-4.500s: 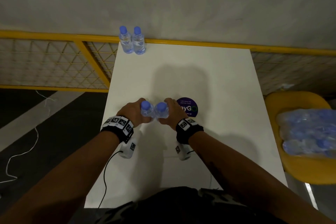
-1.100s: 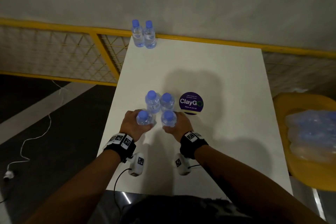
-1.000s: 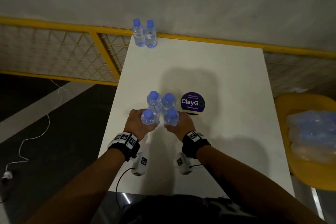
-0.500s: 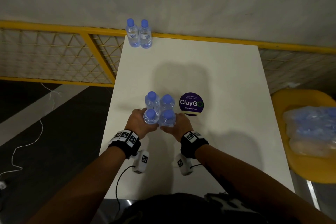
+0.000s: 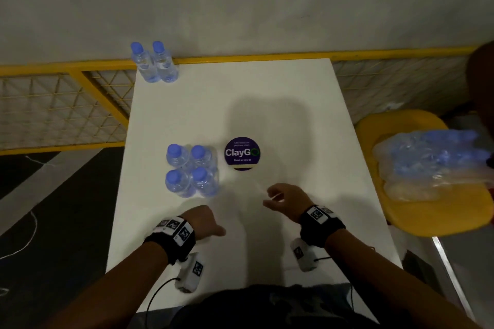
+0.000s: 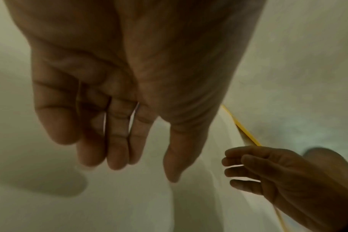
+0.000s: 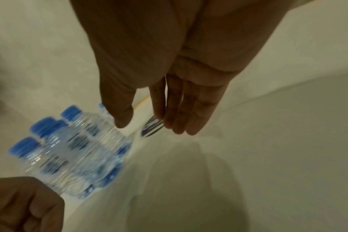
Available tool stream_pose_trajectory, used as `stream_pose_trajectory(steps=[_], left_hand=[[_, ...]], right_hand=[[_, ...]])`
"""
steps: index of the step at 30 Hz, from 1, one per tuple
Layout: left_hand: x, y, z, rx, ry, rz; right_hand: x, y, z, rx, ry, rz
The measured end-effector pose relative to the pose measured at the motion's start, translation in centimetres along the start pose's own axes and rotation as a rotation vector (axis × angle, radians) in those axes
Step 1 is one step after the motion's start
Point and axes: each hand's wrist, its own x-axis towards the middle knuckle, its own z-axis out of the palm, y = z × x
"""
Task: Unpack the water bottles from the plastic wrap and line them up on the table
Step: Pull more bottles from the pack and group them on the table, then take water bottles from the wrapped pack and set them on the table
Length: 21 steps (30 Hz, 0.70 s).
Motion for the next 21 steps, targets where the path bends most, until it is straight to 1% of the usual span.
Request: stream_pose_trajectory(steps=[2,6,8,12,14,16,17,19,21], left_hand=[[-0.1,6.1,0.0,0.022,-0.013,0.137],[1.3,19.6,0.8,0.014,0.056,0.388],[1.9,26.5,2.0,0.032,0.073,0.481],[3.3,39.0,6.2,0.012,0.013,0.61],[4.2,43.9,8.7,-0.008,-0.03,0.642],[5.6,48.0,11.3,-0.033,-0.092,0.62],[6.5,49.6,12.3,-0.049,-0.087,0.603],[8.2,52.2,13.9,-0.092,0.002,0.601],[9.7,54.1,14.4,-0.149,0.148,0.579]], right_hand=[[-3.0,4.2,-2.5,-0.013,0.031,0.067],[-9.3,12.8,-7.7,-0.053,0.13,0.215],[-12.2,17.1,-10.5,-0.012,0.212,0.302],[-16.4,25.0,-16.5,0.117,0.386,0.468],[-16.9,28.1,-19.4,0.172,0.489,0.507],[-16.4,30.7,-22.0,0.225,0.569,0.518],[-15.9,31.4,-23.1,0.243,0.584,0.513],[-14.7,32.3,-25.3,0.308,0.586,0.503],[-12.8,32.7,-27.2,0.333,0.582,0.473]])
